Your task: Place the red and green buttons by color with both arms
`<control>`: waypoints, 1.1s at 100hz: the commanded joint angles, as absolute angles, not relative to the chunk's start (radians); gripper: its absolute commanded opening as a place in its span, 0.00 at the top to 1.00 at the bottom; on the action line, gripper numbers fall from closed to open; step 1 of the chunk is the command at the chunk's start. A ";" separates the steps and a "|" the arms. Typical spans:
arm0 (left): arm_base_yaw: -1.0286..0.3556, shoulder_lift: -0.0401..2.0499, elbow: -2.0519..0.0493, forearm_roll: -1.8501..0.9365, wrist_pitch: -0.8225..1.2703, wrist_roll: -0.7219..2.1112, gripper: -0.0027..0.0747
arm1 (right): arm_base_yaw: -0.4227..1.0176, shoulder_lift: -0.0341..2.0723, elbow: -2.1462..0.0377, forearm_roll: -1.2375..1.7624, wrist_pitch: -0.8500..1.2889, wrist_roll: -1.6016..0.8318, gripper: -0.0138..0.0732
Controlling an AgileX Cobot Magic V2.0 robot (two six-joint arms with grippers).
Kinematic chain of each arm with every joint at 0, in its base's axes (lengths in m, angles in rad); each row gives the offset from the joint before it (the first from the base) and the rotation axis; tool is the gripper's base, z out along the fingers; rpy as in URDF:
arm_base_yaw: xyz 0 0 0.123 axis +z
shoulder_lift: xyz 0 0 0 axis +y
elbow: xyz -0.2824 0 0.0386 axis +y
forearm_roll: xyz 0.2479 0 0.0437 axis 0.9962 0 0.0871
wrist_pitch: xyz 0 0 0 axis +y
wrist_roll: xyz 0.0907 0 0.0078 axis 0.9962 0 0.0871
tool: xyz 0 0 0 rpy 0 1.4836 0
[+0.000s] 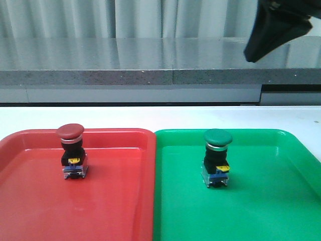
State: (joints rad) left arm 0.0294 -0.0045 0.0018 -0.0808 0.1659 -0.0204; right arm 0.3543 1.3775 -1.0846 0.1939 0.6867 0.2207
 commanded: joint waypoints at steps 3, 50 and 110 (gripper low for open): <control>0.032 -0.036 0.013 -0.090 0.087 -0.021 0.99 | 0.284 1.304 -1.070 0.183 0.646 0.214 0.92; 0.032 -0.036 0.013 -0.090 0.087 -0.021 0.99 | 0.075 1.123 -0.914 0.110 0.638 0.214 0.92; 0.032 -0.036 0.013 -0.090 0.087 -0.022 0.99 | 0.073 0.768 -0.673 -0.019 0.370 0.214 0.92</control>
State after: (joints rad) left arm 0.0294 -0.0045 0.0018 -0.0808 0.1659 -0.0204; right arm 0.0788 0.8213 -0.6855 0.0000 0.4832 0.2207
